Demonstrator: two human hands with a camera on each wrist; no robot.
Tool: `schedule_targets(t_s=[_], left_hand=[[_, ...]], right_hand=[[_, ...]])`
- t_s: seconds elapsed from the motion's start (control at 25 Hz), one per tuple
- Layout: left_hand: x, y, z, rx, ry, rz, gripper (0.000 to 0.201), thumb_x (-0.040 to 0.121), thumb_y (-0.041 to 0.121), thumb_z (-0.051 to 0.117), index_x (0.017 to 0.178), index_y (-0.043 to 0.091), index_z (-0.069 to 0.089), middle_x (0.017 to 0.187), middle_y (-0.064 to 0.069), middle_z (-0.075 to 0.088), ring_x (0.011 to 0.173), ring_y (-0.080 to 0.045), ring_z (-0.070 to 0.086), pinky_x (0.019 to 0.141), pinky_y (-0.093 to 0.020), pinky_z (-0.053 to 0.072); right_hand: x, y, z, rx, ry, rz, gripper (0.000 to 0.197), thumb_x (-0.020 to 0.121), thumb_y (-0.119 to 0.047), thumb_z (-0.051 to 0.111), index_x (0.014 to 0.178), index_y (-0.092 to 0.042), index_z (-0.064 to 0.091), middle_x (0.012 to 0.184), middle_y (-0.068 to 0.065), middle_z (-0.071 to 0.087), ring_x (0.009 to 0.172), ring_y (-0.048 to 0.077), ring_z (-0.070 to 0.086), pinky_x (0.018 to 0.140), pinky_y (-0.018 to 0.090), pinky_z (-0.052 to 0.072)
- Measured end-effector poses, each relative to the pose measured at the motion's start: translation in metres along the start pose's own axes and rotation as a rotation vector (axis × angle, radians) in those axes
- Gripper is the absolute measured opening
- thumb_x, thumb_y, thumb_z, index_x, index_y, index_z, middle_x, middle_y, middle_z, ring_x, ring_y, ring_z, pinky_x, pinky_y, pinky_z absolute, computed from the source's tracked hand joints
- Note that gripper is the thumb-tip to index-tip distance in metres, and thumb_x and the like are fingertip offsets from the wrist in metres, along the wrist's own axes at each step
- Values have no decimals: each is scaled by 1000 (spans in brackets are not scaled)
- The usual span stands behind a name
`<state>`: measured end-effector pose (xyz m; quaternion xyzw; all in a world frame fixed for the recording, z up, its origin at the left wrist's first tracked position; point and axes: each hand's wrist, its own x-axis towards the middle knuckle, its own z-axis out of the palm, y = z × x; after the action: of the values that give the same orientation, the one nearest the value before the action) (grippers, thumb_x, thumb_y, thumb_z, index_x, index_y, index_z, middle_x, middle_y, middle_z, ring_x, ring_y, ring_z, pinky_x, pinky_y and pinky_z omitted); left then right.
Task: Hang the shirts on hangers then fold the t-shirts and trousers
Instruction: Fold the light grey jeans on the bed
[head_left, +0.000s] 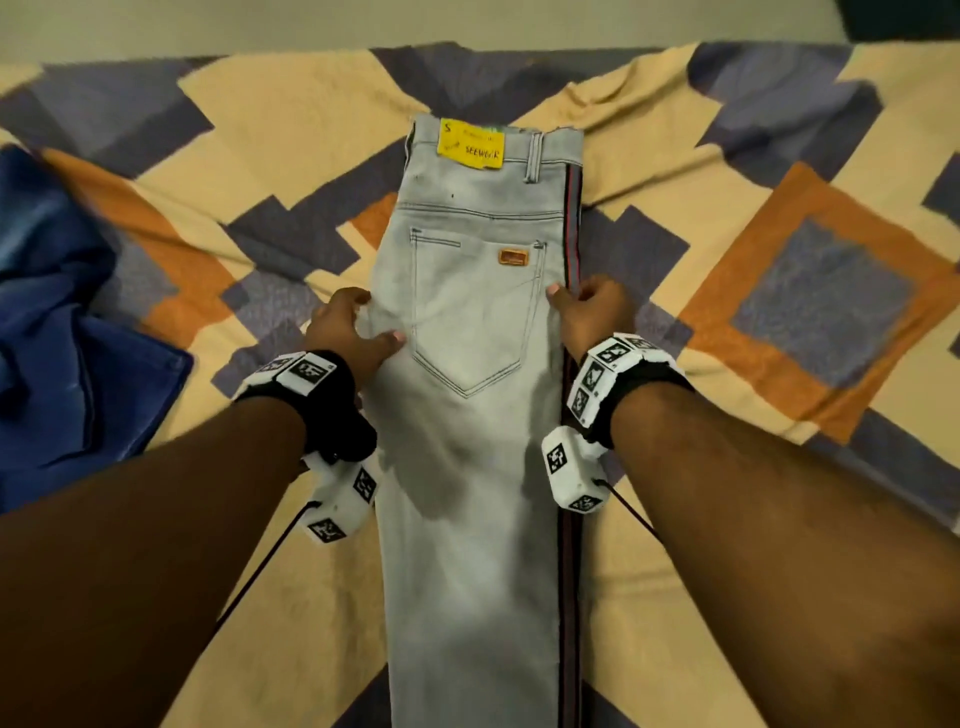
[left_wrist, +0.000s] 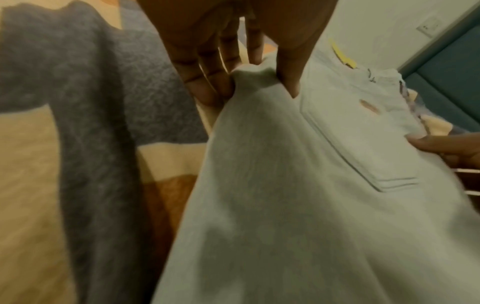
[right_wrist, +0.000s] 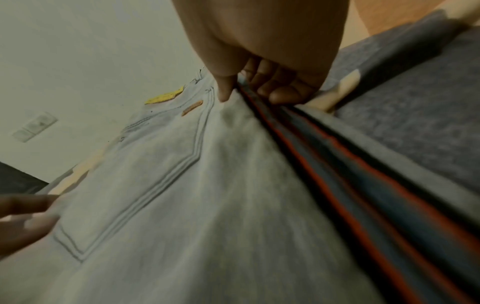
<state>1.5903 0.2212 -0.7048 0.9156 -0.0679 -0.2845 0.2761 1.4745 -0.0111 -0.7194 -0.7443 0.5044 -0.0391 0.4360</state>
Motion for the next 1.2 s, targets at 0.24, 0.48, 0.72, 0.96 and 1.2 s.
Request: schedule_targets(t_s=[0.24, 0.48, 0.72, 0.96, 1.2], left_hand=[[-5, -14, 11, -103, 29, -20, 67, 77, 31, 76, 132, 19, 40, 130, -13, 50, 115, -35, 50, 95, -46, 45], [0, -5, 10, -227, 15, -62, 34, 80, 26, 74, 108, 14, 59, 97, -4, 65, 91, -27, 61, 77, -36, 51], [3, 7, 3, -444, -47, -71, 28, 81, 22, 73, 106, 13, 64, 83, 5, 64, 71, -11, 60, 47, -11, 44], [11, 48, -33, -474, 230, 186, 28, 84, 10, 70, 110, 2, 63, 100, -2, 64, 81, -12, 61, 57, -1, 40], [52, 34, -27, -490, 95, -67, 82, 65, 58, 78, 128, 15, 48, 123, -11, 59, 107, -30, 60, 89, -45, 52]], right_hand=[[11, 13, -14, -29, -84, -103, 29, 86, -32, 70, 91, -8, 54, 82, 1, 56, 71, 16, 49, 61, 27, 32], [23, -4, -2, 40, 8, -142, 24, 89, -29, 64, 96, -9, 54, 95, 6, 62, 84, 23, 58, 65, 28, 38], [50, -33, 0, 228, -120, 10, 43, 78, -36, 76, 108, -8, 64, 103, 6, 70, 93, 23, 66, 87, 41, 54], [79, -106, -22, 215, -31, -318, 27, 84, -17, 65, 107, -9, 51, 102, 8, 64, 90, 20, 63, 81, 34, 54], [97, -108, -27, -71, -139, -182, 83, 82, -52, 66, 140, -7, 26, 139, 15, 45, 115, 29, 52, 96, 49, 46]])
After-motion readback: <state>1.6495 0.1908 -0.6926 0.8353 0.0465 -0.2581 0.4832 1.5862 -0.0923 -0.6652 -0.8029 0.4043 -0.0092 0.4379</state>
